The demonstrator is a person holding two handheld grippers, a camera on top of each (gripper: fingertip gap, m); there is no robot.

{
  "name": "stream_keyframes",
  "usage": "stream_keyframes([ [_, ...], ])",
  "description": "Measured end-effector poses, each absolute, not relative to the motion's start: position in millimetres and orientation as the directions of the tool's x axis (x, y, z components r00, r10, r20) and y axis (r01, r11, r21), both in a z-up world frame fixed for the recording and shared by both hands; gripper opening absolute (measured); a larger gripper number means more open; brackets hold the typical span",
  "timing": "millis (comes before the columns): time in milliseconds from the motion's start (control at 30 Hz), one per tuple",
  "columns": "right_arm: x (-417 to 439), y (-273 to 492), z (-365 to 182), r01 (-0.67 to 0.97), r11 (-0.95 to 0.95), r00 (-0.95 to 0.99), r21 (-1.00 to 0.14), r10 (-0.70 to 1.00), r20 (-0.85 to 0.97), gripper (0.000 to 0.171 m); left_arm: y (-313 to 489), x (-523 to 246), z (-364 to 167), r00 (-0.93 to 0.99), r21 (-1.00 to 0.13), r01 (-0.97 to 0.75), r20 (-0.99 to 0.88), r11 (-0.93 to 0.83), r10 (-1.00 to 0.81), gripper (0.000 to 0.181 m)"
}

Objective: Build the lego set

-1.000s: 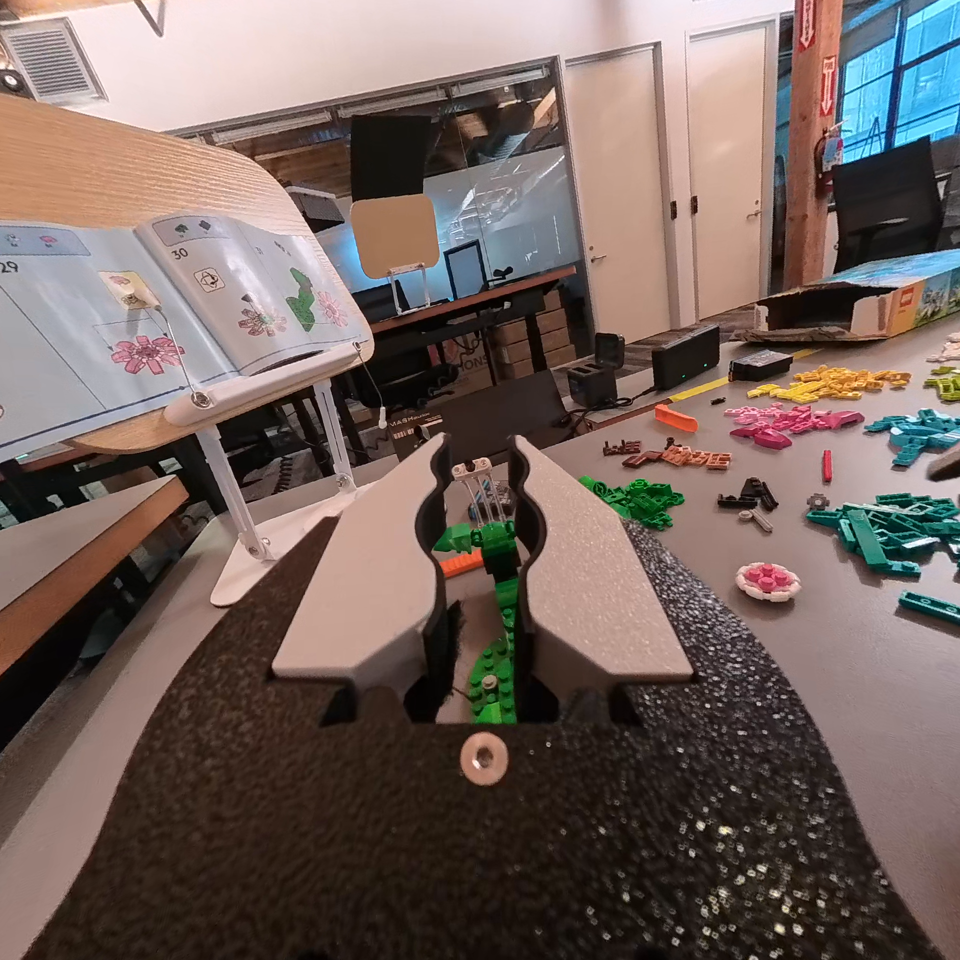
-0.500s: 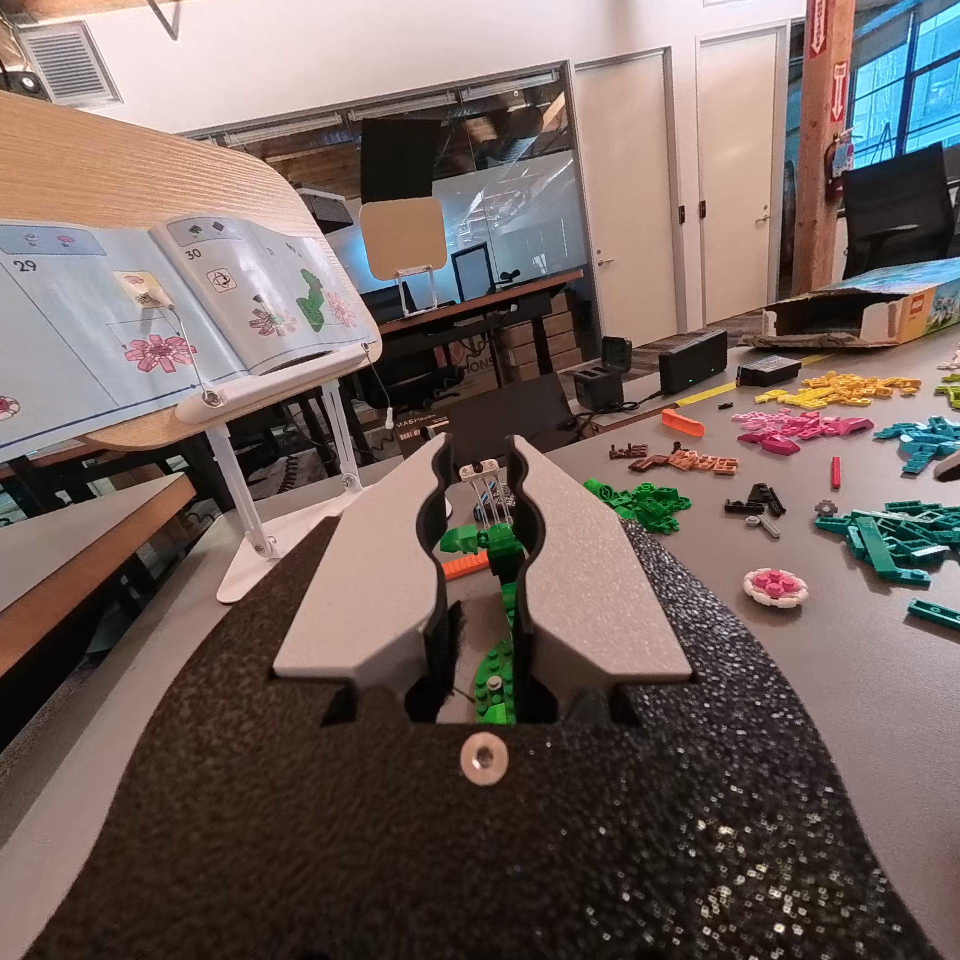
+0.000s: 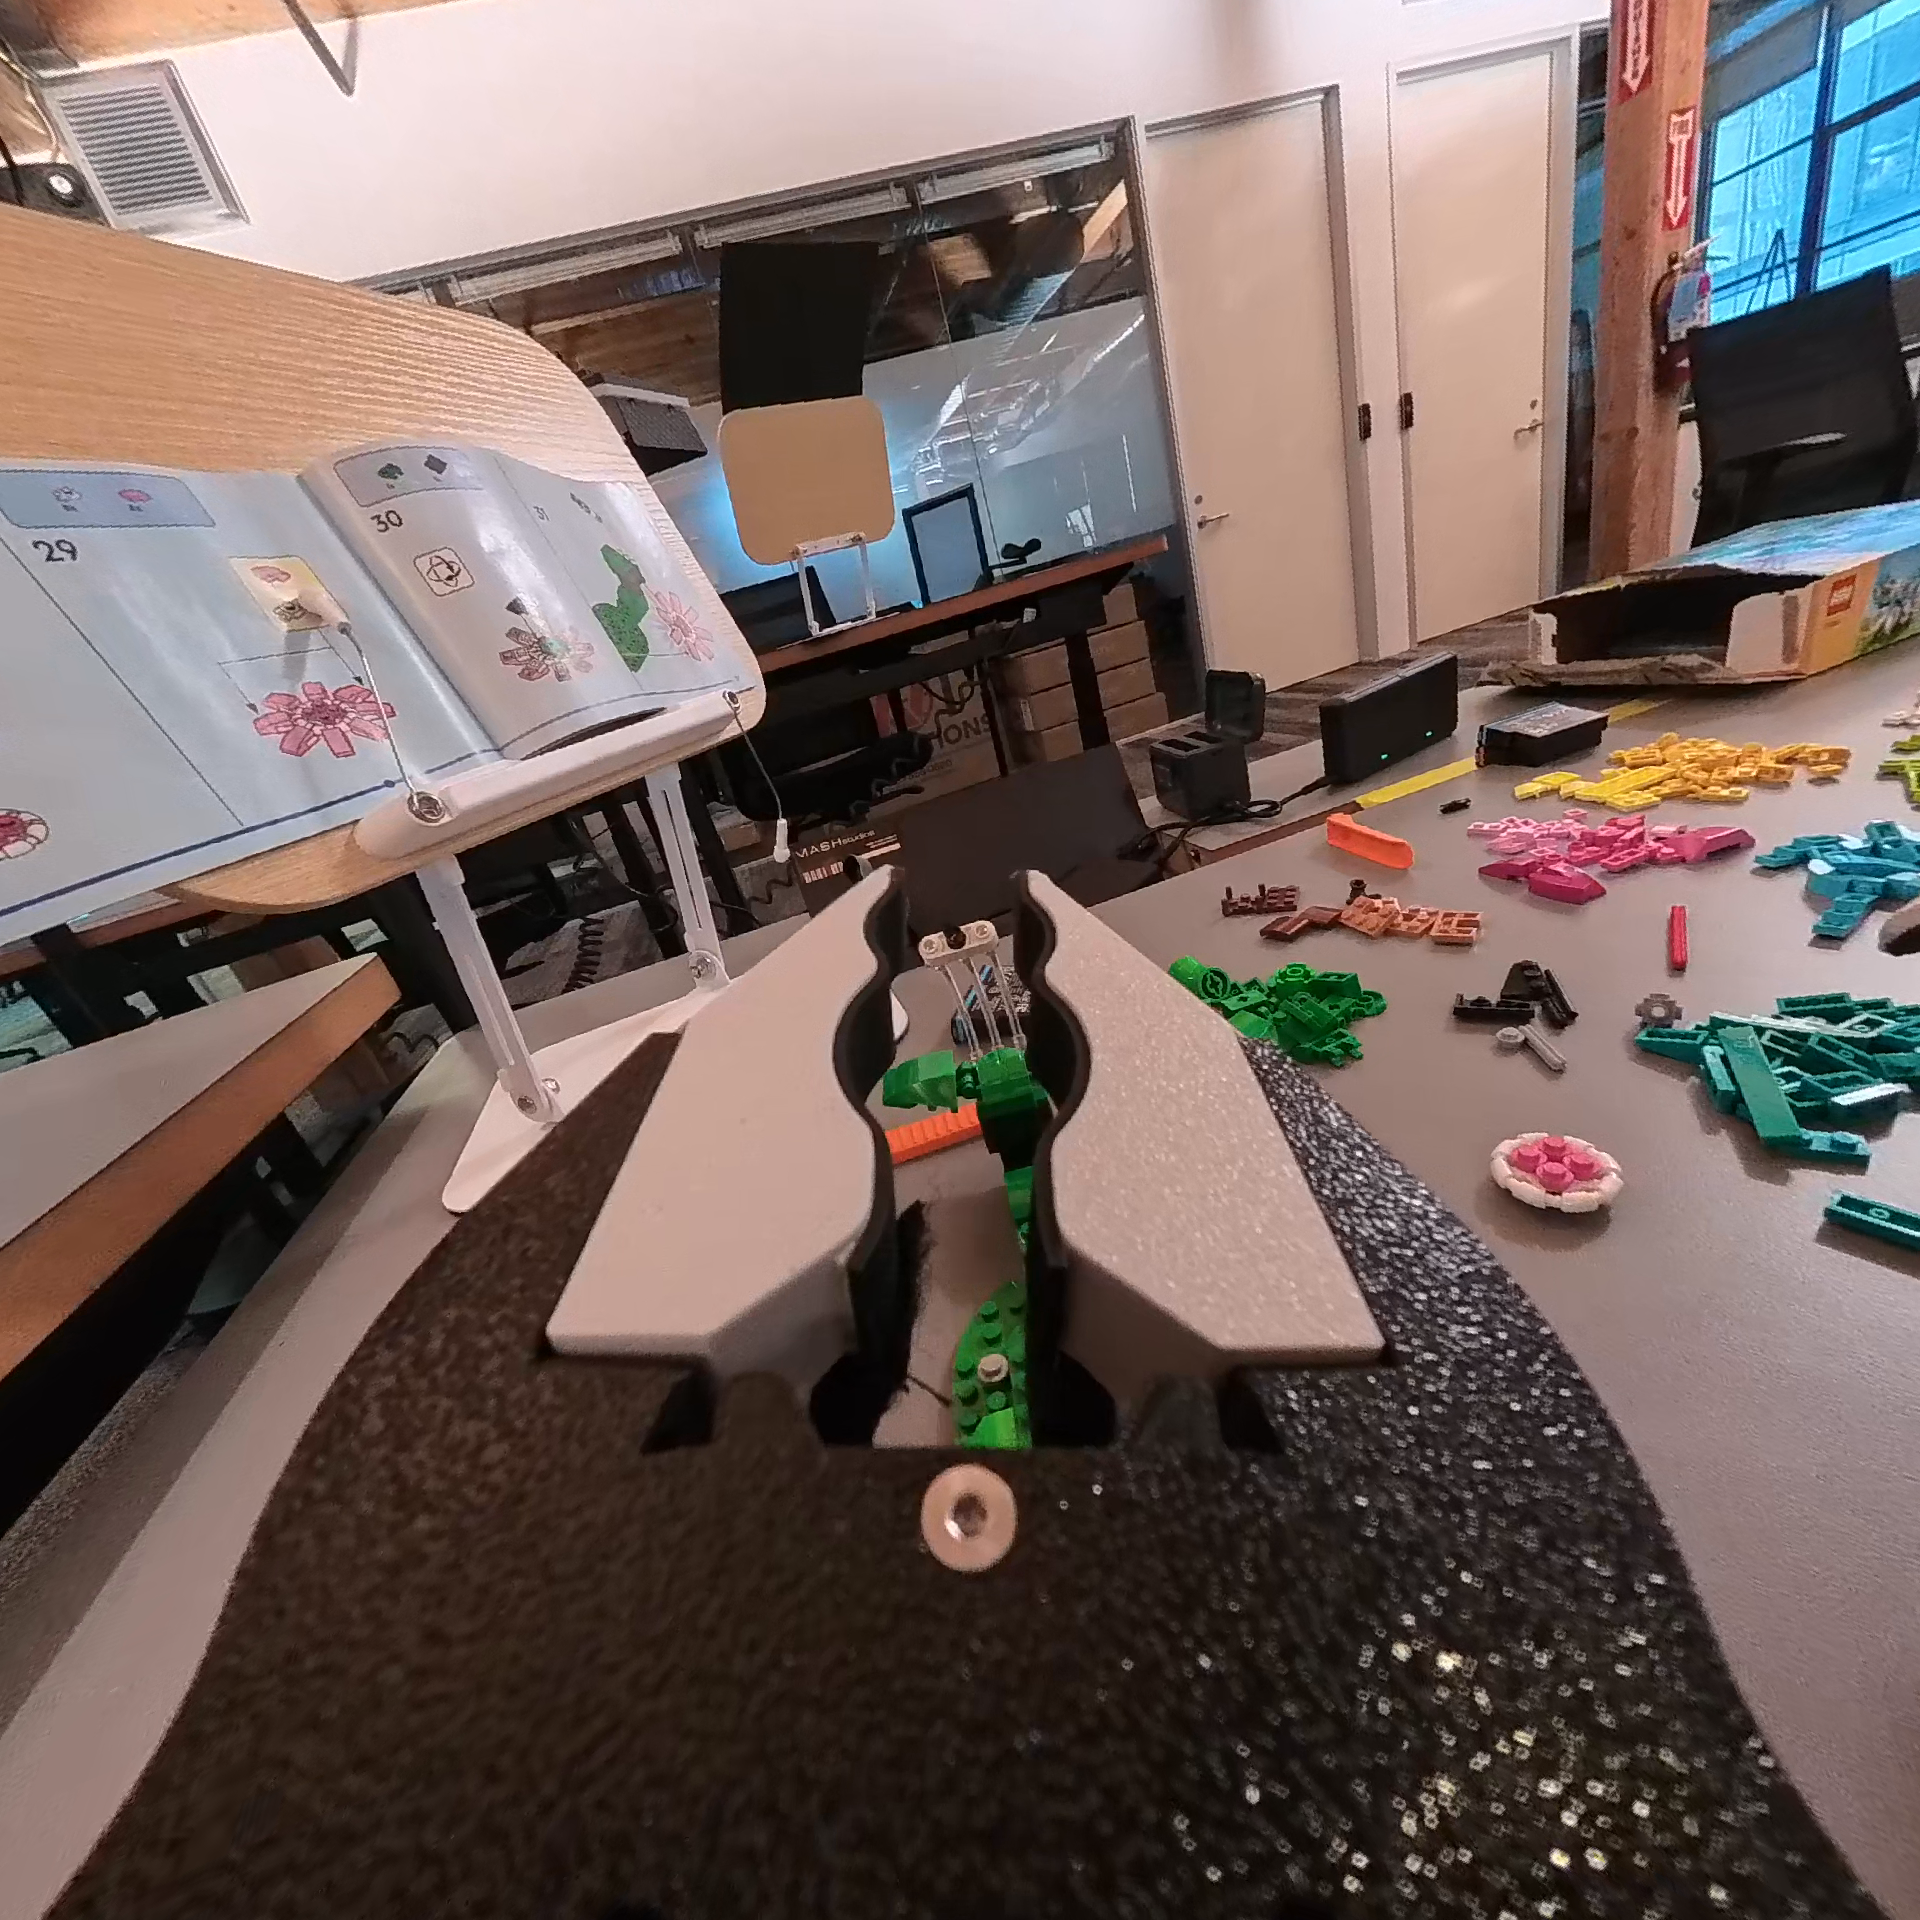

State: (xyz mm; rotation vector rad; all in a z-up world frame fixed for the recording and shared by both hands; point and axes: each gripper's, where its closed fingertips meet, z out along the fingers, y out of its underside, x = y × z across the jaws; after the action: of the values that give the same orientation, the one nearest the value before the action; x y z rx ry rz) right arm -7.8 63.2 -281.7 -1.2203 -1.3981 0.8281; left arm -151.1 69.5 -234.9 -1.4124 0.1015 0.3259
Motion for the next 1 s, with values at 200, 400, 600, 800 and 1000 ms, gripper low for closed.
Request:
stream_keyframes([
  [200, -6.9, 65.4, -281.0, 0.235, 0.244, 0.085, -0.941, 0.959, 0.270, 0.008, 67.8, -153.4, -232.9, 0.950, -0.950, -0.283, -0.259, 0.130, 0.177, 0.017],
  [400, 8.9, 94.9, -268.6, 0.237, 0.269, 0.182, -0.934, 0.931, 0.315, 0.009, 67.2, -147.9, -229.6, 0.950, -0.945, -0.292, -0.269, 0.148, 0.160, 0.017],
  [600, 22.0, 114.8, -282.2, 0.318, 0.299, 0.147, -0.900, 0.922, 0.358, 0.017, 70.5, -76.7, -229.5, 0.923, -0.929, -0.279, -0.330, 0.243, -0.201, 0.037],
  [800, 12.7, 98.5, -299.8, 0.368, 0.285, 0.060, -0.885, 0.943, 0.328, 0.030, 64.9, -108.9, -215.5, 0.957, -0.926, -0.274, -0.288, 0.261, -0.019, 0.034],
  [1000, -3.5, 93.8, -328.9, 0.475, 0.205, -0.011, -0.856, 0.974, 0.226, 0.047, 58.7, -133.9, -208.4, 0.940, -0.901, -0.336, -0.307, 0.273, 0.147, 0.034],
])
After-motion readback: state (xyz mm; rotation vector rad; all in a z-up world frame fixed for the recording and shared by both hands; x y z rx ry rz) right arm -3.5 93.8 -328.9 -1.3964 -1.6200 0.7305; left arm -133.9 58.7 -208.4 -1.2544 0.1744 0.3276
